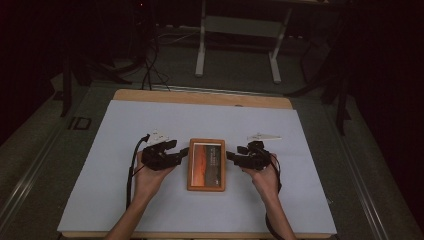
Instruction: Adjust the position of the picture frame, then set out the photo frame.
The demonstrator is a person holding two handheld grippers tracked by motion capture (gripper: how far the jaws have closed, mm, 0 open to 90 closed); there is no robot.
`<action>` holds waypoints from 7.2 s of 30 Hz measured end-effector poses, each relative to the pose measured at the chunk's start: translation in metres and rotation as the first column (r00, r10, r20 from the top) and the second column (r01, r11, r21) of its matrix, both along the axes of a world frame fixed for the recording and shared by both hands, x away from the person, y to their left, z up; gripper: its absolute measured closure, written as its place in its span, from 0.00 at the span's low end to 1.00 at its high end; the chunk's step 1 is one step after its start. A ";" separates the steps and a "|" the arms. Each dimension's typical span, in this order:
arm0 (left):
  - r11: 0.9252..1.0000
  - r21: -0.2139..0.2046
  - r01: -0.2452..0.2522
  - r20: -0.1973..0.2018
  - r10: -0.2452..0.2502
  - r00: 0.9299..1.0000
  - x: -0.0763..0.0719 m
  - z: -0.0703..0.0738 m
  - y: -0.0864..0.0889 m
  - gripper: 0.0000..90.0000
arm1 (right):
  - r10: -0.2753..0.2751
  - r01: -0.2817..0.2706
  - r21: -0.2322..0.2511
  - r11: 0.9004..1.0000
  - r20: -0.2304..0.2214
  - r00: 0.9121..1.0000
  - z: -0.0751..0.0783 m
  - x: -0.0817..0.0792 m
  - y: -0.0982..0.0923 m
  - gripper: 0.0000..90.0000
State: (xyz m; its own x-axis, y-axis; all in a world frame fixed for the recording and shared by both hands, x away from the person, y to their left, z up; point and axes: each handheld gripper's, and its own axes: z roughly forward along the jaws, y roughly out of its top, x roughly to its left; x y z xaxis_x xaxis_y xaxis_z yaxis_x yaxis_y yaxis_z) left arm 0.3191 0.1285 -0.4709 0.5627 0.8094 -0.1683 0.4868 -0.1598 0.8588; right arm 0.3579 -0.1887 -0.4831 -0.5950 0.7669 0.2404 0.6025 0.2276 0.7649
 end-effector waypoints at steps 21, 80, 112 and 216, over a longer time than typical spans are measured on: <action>0.998 0.030 0.047 -0.011 -0.047 0.999 -0.011 0.001 -0.009 0.47 | 0.051 -0.041 -0.078 0.996 0.121 0.991 0.017 -0.008 0.022 0.63; 0.998 0.024 0.055 -0.050 -0.054 0.997 -0.012 -0.001 -0.008 0.47 | 0.110 -0.069 -0.240 0.968 0.160 0.981 -0.009 0.032 0.057 1.00; 0.999 0.026 0.041 -0.061 -0.039 0.997 -0.012 -0.001 -0.007 0.47 | 0.043 -0.016 -0.221 0.975 0.117 0.992 -0.024 0.041 0.037 1.00; 0.972 -0.133 0.194 -0.289 -0.225 0.930 -0.006 -0.021 -0.062 0.66 | 0.040 0.000 -0.293 0.956 0.129 0.991 -0.027 0.017 0.002 0.84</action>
State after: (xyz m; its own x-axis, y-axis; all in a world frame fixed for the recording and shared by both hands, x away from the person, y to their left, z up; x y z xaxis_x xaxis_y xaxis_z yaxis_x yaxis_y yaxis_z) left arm 0.3127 0.0661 -0.4915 0.6280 0.6487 -0.4298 0.6890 -0.2069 0.6946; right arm 0.3750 -0.1871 -0.5101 -0.6223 0.7794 -0.0732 0.4940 0.4635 0.7356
